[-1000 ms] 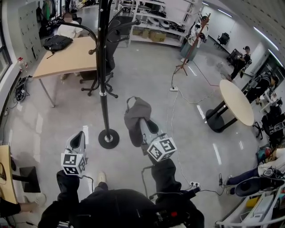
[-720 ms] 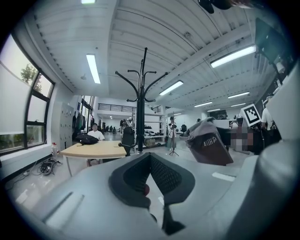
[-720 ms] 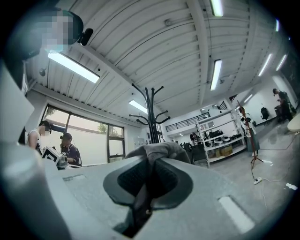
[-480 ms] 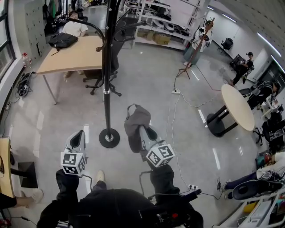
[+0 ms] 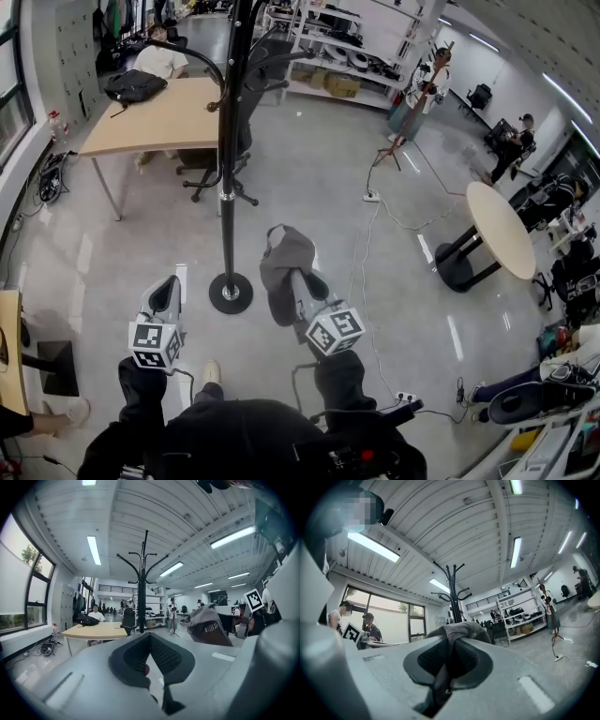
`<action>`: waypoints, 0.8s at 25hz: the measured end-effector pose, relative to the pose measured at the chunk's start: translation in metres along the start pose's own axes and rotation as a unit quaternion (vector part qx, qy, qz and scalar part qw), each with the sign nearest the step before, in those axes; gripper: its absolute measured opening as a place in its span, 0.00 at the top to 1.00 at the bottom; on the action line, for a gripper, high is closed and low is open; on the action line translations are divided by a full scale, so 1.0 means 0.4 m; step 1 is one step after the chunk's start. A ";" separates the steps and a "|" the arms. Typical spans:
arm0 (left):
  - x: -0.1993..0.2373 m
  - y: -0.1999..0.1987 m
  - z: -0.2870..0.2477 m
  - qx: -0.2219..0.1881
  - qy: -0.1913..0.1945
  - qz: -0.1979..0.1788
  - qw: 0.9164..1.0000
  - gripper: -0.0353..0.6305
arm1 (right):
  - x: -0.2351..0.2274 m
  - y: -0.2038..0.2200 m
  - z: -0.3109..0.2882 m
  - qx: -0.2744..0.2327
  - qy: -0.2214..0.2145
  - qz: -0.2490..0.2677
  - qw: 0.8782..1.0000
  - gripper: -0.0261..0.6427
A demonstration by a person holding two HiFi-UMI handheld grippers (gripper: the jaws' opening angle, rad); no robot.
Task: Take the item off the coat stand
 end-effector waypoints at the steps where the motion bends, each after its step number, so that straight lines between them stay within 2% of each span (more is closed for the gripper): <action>1: 0.001 0.001 -0.001 0.000 0.000 0.000 1.000 0.94 | -0.001 0.002 -0.001 0.000 0.001 0.000 1.000 0.93; 20: 0.003 0.005 0.004 0.003 -0.003 -0.003 1.000 0.94 | -0.007 0.009 0.000 0.001 0.005 0.005 1.000 0.93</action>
Point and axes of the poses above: the fingertips, and each gripper's own axes: z backward along the fingers, x to its left, y out of its underside, the point moved 1 cm from there along z, backward along the fingers, and after that the axes turned 12 degrees about x, right-handed, at the moved point
